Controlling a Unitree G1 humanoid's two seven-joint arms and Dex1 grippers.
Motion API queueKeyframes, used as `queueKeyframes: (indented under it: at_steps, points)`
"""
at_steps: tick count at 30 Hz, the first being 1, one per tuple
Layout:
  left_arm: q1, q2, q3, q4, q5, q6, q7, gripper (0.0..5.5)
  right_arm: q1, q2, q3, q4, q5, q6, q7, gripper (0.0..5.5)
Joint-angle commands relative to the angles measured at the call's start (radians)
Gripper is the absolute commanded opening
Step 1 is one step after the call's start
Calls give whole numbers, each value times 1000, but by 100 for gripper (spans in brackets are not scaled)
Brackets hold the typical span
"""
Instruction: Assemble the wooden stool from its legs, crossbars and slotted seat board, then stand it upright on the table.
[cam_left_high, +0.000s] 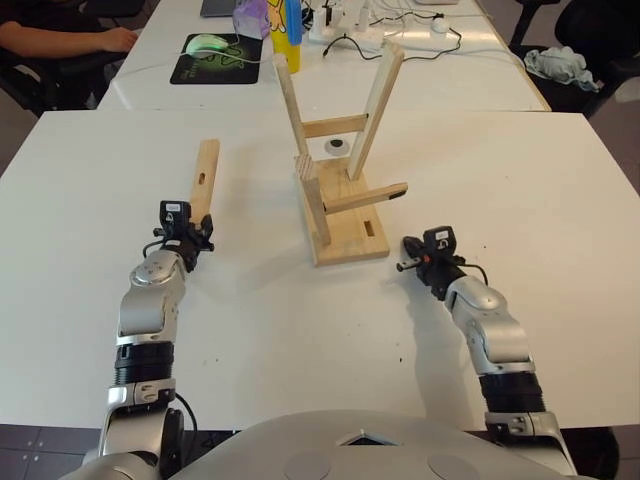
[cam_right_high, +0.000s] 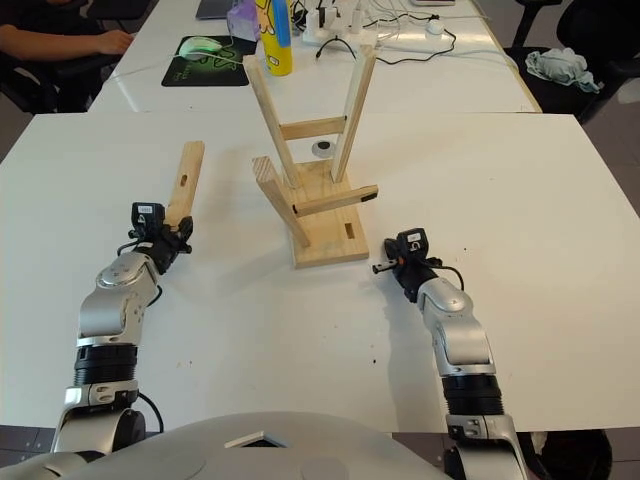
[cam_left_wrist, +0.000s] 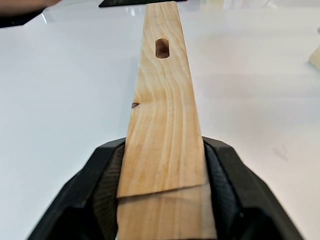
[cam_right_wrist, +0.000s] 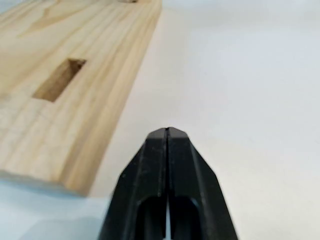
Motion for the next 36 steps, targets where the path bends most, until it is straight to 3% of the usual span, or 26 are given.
queueKeyframes:
  at_steps: [1, 13, 17, 20, 23, 26, 30, 36]
  points:
    - [-81, 12, 38, 10, -14, -88, -7, 205, 16, 34, 75, 59, -19, 6, 34, 0]
    - [-221, 105, 148, -38, -55, -212, -38, 205, 35, 23, 98, 48, -32, -17, 34, 0]
    - [-296, 142, 201, -101, -158, -223, -109, 205, 28, -28, 1, 61, -17, -42, 15, 0]
    - [-369, 196, 248, -154, -308, -148, -201, 205, -3, -98, -116, 50, 43, -75, 60, 0]
    - [-430, 283, 278, -203, -478, -14, -310, 205, -58, -183, -240, 32, 130, -61, 128, 37]
    - [-477, 345, 277, -275, -666, 140, -394, 205, -155, -245, -353, 12, 265, -6, 198, 77]
    - [-497, 339, 243, -369, -916, 328, -396, 205, -241, -299, -462, -116, 602, 204, 339, 131]
    - [-400, 315, 135, -476, -1022, 427, -407, 205, -267, -348, -501, -266, 1044, 488, 421, 221]
